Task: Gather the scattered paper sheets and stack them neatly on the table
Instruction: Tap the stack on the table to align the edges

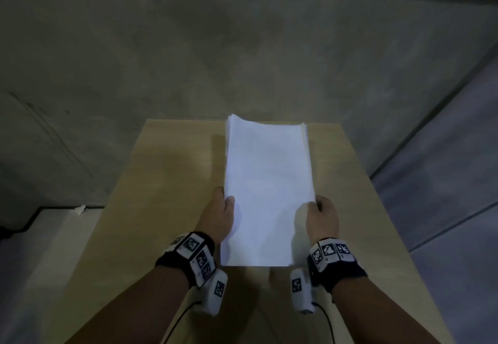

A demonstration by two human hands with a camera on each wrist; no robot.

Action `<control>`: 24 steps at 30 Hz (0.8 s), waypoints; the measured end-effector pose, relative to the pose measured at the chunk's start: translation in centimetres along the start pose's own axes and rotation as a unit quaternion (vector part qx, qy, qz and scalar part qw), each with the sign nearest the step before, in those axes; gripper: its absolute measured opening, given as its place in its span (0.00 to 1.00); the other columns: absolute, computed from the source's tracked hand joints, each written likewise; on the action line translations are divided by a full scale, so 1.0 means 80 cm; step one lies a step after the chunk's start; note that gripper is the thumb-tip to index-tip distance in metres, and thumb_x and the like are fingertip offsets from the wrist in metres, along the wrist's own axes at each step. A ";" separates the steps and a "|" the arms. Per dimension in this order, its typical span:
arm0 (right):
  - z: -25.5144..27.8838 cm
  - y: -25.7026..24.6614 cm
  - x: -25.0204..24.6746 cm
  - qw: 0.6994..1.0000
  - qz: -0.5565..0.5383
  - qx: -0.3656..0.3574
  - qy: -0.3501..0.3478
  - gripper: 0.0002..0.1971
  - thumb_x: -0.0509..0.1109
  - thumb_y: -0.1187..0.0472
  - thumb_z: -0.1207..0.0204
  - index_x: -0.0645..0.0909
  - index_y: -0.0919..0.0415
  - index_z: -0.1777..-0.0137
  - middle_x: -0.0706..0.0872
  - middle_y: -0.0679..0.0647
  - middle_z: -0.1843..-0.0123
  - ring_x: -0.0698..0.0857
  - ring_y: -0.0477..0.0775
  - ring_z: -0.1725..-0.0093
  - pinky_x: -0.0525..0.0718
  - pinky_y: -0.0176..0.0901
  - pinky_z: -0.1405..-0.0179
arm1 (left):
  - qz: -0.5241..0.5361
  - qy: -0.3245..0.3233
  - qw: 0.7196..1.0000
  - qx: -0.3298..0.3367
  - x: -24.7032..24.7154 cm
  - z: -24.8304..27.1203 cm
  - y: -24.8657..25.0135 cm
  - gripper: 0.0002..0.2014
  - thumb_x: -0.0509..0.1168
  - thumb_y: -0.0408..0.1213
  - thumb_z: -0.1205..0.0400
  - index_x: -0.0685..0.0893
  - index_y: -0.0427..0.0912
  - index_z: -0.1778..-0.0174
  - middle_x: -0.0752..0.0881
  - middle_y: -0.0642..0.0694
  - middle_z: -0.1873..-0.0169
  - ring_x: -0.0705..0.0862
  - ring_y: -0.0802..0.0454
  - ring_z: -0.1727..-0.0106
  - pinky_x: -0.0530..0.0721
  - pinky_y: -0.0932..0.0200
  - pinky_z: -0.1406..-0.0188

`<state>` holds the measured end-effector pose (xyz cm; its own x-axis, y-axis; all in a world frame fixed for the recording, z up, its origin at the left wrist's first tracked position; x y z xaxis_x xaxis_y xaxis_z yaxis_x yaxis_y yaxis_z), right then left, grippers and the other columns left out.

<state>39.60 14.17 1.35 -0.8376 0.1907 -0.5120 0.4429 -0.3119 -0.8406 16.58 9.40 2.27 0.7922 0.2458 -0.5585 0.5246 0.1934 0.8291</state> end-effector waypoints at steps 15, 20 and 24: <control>-0.152 0.097 -0.110 0.975 0.222 0.016 0.005 0.21 0.56 0.70 0.17 0.73 0.66 0.25 0.79 0.76 0.32 0.78 0.74 0.34 0.74 0.58 0.35 | -0.016 -0.261 0.951 -0.168 0.204 -0.056 0.024 0.22 0.50 0.50 0.15 0.77 0.39 0.35 0.85 0.36 0.47 0.84 0.43 0.64 0.86 0.55 0.71; -0.182 0.124 -0.134 0.970 0.230 0.071 -0.012 0.18 0.57 0.73 0.20 0.72 0.68 0.31 0.80 0.75 0.39 0.79 0.75 0.38 0.75 0.59 0.40 | 0.004 -0.291 0.942 -0.164 0.241 -0.063 0.037 0.18 0.55 0.48 0.16 0.78 0.36 0.44 0.85 0.40 0.65 0.84 0.45 0.72 0.88 0.49 0.65; -0.197 0.134 -0.133 0.957 0.278 0.076 -0.027 0.12 0.61 0.71 0.21 0.76 0.69 0.39 0.80 0.75 0.37 0.80 0.73 0.38 0.75 0.56 0.42 | -0.007 -0.290 0.942 -0.169 0.251 -0.069 0.035 0.18 0.55 0.50 0.18 0.77 0.37 0.46 0.86 0.40 0.71 0.87 0.45 0.73 0.86 0.52 0.71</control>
<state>58.32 23.48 -4.96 -0.5024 -0.0920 -0.8597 0.7769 -0.4845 -0.4022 32.27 20.10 -6.77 0.8747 -0.2995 -0.3811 0.4843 0.5082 0.7122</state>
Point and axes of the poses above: each hand's wrist, its own z-axis away from the middle knuckle, its own x-axis out of the palm, y = z × x, the point moved 3 cm from there along -z, towards the middle knuckle
